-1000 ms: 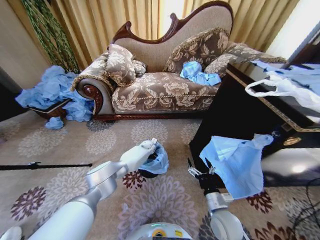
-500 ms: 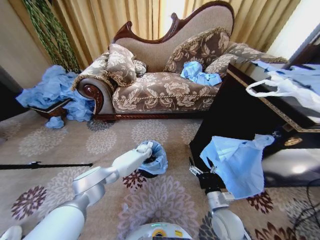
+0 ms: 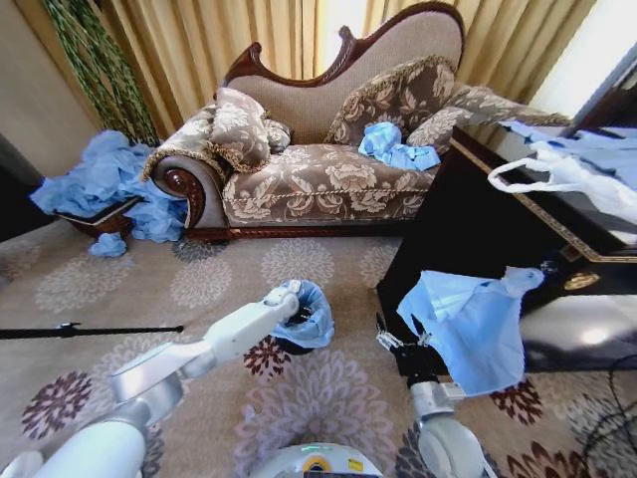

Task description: Place a garbage bag over the trash bin.

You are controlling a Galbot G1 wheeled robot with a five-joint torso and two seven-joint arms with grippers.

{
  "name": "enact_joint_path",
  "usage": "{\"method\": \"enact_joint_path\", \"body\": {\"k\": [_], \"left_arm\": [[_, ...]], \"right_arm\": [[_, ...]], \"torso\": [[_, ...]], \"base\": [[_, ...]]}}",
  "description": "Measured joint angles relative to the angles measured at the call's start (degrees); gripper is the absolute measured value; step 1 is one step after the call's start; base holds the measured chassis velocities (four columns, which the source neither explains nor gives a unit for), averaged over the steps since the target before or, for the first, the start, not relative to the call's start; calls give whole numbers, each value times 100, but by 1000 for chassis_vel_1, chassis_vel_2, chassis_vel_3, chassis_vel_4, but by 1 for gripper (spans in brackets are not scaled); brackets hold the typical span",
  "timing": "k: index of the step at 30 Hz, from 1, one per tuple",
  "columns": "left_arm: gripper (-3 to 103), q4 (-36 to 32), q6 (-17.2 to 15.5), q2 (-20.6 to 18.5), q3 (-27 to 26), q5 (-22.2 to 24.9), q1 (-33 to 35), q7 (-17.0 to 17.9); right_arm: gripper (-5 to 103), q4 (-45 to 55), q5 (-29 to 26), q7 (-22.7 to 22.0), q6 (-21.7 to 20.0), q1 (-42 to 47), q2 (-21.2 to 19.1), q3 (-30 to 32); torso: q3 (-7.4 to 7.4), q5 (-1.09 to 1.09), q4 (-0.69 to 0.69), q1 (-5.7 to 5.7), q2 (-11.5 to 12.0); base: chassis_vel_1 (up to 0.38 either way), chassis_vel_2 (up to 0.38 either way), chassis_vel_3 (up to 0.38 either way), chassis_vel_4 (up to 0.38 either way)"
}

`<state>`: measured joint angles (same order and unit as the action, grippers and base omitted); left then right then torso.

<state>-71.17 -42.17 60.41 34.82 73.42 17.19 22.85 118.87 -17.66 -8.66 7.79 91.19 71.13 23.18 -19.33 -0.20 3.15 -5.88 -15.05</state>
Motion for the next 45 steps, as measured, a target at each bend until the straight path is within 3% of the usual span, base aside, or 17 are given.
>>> {"method": "enact_joint_path", "body": {"k": [2, 4, 9, 16, 25, 31, 35, 37, 38, 40, 41, 43, 45], "left_arm": [[100, -161, 0, -137, -12, 14, 45, 8], [100, -716, 2, -550, -186, 51, 269, -11], [100, -1438, 3, -899, -583, -15, 689, -105], [100, -1566, 3, -885, -827, -94, 680, -130], [100, -1398, 4, -577, -657, -46, 234, -181], [100, -1645, 3, -591, -688, -43, 261, -228], [100, -2316, 3, -990, -896, 176, 313, -196], [100, -3240, 7, -1618, -1369, 301, 662, -179], [100, -3240, 7, -1618, -1369, 301, 662, -179], [100, -3989, 163, -2315, -2127, 248, 1130, -285], [100, -3989, 163, -2315, -2127, 248, 1130, -285], [100, -4663, 537, -2984, -2825, 39, 1576, -441], [100, -4803, 676, -3097, -3028, -95, 1689, -524]], "right_arm": [[100, 0, 3, -1, -2, 0, 1, 2], [100, -11, 36, -2, -2, 42, 21, -8], [100, -76, 176, 17, 67, 164, 92, -109], [100, -106, 255, 23, 102, 174, 111, -147], [100, -107, 317, 40, 171, 274, 155, -110], [100, -114, 292, 41, 204, 318, 149, 21], [100, -115, 239, 44, 209, 350, 108, 74], [100, 13, 50, 60, -34, 389, 52, 104], [100, 13, 50, 60, -34, 389, 52, 104], [100, 165, -70, 114, -190, 423, 11, 143], [100, 165, -70, 114, -190, 423, 11, 143], [100, 434, -198, 282, -247, 642, 59, 397], [100, 631, -310, 384, -288, 843, 132, 548]], "torso": [[0, 0, -1, 0, 0], [0, -2, 2, 0, 0], [0, 0, 0, 1, 0], [0, -1, 2, 0, 0], [0, 2, 4, 0, 0], [-1, 0, 2, 0, 0], [0, 2, 5, -1, 0], [0, -2, 2, 0, 0], [0, -2, 2, 0, 0], [0, -1, 1, 0, 0], [0, -1, 1, 0, 0], [1, 4, -9, 1, 0], [1, 0, -7, 1, 0]], "base": [[0, 0, 0, 0], [0, 0, 0, 0], [0, 0, 0, 0], [0, 0, 0, 0], [0, 0, 0, 0], [0, 0, 0, 0], [0, 0, 0, 0], [0, 0, 0, 0], [0, 0, 0, 0], [0, 0, 0, 0], [0, 0, 0, 0], [0, 0, 0, 0], [0, 0, 0, 0]]}}
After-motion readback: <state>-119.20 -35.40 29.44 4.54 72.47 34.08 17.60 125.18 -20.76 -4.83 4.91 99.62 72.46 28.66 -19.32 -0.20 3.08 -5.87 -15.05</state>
